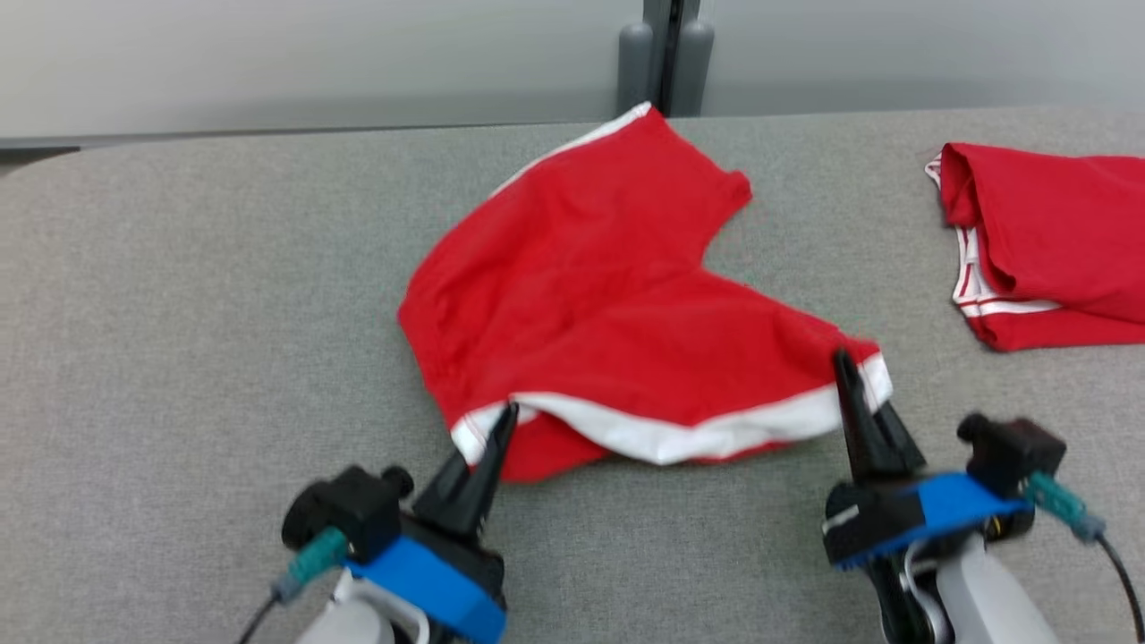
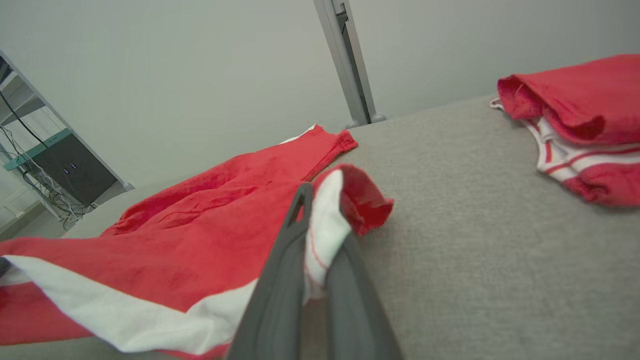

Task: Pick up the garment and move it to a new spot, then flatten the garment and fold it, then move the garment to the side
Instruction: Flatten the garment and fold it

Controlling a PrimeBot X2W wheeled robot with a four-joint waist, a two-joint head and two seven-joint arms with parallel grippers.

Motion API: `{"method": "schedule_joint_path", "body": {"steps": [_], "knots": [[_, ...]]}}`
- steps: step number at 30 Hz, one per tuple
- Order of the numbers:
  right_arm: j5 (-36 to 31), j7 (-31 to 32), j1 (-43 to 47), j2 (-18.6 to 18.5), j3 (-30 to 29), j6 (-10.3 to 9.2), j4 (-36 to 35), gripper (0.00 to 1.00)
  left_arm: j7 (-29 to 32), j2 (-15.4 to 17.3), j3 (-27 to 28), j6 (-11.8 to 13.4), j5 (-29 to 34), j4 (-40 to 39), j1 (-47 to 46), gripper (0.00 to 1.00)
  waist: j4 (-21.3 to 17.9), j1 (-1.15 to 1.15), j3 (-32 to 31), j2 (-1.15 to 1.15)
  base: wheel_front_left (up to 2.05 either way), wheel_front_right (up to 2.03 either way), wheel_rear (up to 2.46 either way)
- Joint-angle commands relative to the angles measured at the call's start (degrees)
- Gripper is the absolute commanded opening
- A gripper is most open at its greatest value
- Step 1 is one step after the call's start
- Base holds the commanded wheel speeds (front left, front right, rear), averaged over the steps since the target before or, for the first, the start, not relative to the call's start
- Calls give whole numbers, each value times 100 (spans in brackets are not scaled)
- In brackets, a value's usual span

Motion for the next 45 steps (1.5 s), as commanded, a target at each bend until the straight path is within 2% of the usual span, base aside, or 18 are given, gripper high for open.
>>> {"method": "schedule_joint_path", "body": {"steps": [1,8,13,17,23,31,39,45], "knots": [[-2,-20,366,-23,-17,1,-157,0,-24,3,-10,-25,48,-86,262,0,-32,2,-102,0,0,0,0],[-36,183,1518,38,-437,1,-935,0,-24,27,-85,30,114,-366,953,0,71,2,-314,0,0,0,0],[-113,346,1819,90,-671,1,-1278,0,-23,-14,-94,42,127,-441,1103,0,94,2,-381,0,0,0,0],[-209,489,1717,128,-796,1,-1491,0,-24,-47,-32,41,142,-449,1081,0,127,2,-422,0,0,0,0],[-428,610,982,159,-831,1,-1427,0,-24,-134,127,56,191,-356,742,0,216,2,-318,0,0,0,0],[-797,884,-679,194,-781,1,-571,0,-25,-308,429,8,185,-142,13,0,425,2,154,0,0,0,0],[-1272,1261,-2523,192,-994,1,784,0,-22,-561,599,-43,92,376,-1065,0,803,2,915,0,0,0,0],[-1714,1316,-3735,177,-1127,1,1895,0,-19,-707,617,-37,-28,763,-1809,0,1022,2,1396,0,0,0,0]]}}
